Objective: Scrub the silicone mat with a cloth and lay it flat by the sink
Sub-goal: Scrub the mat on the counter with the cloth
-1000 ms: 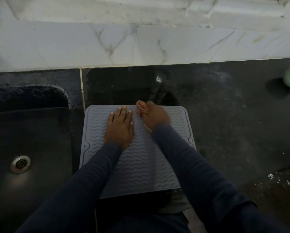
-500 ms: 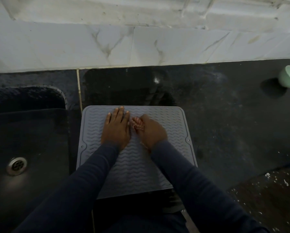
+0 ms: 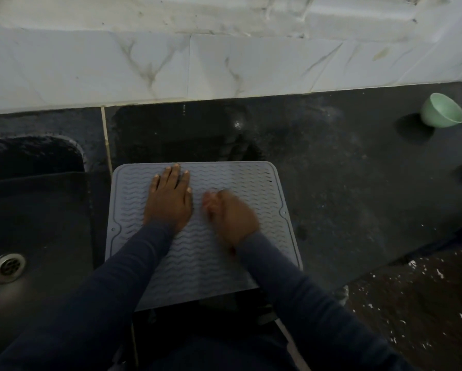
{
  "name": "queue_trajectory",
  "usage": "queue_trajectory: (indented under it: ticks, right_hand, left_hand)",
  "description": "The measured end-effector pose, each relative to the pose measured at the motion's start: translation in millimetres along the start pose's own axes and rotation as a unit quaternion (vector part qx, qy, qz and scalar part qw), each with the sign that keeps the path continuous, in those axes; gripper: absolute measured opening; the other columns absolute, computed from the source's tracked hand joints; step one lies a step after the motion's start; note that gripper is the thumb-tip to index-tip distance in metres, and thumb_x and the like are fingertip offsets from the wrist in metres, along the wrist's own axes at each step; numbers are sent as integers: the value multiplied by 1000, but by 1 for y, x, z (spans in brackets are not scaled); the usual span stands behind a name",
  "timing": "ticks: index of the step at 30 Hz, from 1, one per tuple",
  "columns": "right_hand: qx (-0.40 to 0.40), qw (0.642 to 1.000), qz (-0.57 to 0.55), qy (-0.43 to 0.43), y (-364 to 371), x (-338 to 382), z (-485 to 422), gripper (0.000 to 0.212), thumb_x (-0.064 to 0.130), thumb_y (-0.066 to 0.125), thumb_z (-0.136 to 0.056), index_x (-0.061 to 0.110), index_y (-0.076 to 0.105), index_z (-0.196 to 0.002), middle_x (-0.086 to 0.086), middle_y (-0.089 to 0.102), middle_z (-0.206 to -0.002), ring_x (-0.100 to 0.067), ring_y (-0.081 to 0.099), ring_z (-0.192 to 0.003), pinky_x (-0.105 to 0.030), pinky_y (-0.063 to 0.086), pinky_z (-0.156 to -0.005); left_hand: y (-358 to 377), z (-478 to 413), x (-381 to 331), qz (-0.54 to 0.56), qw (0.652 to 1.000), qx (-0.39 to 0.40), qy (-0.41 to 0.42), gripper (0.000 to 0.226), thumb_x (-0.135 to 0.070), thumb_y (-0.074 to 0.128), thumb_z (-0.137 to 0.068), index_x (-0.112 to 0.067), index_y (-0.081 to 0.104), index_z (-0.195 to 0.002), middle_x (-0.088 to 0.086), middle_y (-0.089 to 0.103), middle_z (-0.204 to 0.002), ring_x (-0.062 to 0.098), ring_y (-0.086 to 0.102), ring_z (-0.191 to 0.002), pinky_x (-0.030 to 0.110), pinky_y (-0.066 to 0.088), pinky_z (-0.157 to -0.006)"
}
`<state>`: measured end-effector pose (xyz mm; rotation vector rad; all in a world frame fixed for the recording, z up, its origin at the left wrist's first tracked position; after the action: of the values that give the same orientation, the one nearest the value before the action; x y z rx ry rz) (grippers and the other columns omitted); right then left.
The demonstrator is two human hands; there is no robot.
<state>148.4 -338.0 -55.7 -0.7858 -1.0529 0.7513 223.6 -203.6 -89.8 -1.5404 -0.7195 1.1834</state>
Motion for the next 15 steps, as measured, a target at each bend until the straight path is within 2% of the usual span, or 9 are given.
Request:
queue_trajectory:
  ticks: [1,3,5,7,10,13,15]
  right_hand:
    - [36,999,12,-23,13,14,9,36,58,37,-95,27,52,-103,-1,63,-103,-23,61,-91,-40,48,-84]
    - [36,999,20,-25,6,0,10,34,57,38,-95,27,51,-105,-1,60,-105,-27,61,-96,-38,43,-79]
    - [2,999,9,36,-25,-51,4,39,66,35,-93,30,50,-100,1,60,-99,-27,61,-96,-36,40,-76]
    - [-46,992,34,110,-60,-109,1,44,68,39,-90,27,49,-101,-7,65,-105,-32,62,-100,-37,41,-77]
    - [-58,984,60,160,-86,-145,-6,36,54,46,-92,20,47,-102,-18,64,-109,-39,61,-101,-38,38,-74]
    - [-67,988,13,140,-80,-113,-13,42,59,39,-94,20,51,-105,-13,65,-106,-37,61,-100,-37,41,-78]
    - [-43,996,-35,64,-54,-55,-13,44,64,34,-94,26,54,-104,-1,63,-97,-27,62,-95,-40,46,-84]
  left_hand:
    - [0,0,-1,-1,1000,1,1,55,-33,20,-98,-14,32,-147,11,23,-157,26,16,-145,44,8,-118]
    - [-1,1,-3,1,1000,-1,2,58,-36,19,-95,-13,34,-147,11,24,-156,26,17,-145,44,8,-118]
    - [-1,1,-1,8,1000,-2,-4,59,-37,19,-95,-13,34,-147,11,25,-156,26,18,-145,45,8,-118]
    - [0,5,0,9,1000,0,-10,59,-38,19,-95,-13,33,-147,12,26,-156,27,18,-145,46,9,-118]
    - [0,17,-1,10,1000,6,-28,58,-38,18,-98,-13,27,-149,13,21,-157,28,14,-146,46,6,-119]
    - [2,33,-3,3,999,6,-49,61,-41,15,-96,-15,22,-151,12,15,-159,26,10,-146,45,3,-119]
    - [2,35,-1,0,998,5,-62,63,-43,13,-94,-16,23,-151,10,16,-159,25,10,-146,45,2,-119]
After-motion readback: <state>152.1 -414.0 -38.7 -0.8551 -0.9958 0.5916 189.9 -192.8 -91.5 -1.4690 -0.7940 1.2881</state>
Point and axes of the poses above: each hand's wrist, its own z-axis away from the middle knuckle, its own y-axis out of the palm, x = y × z, the point moved 9 cm from there along -z, towards the middle knuckle
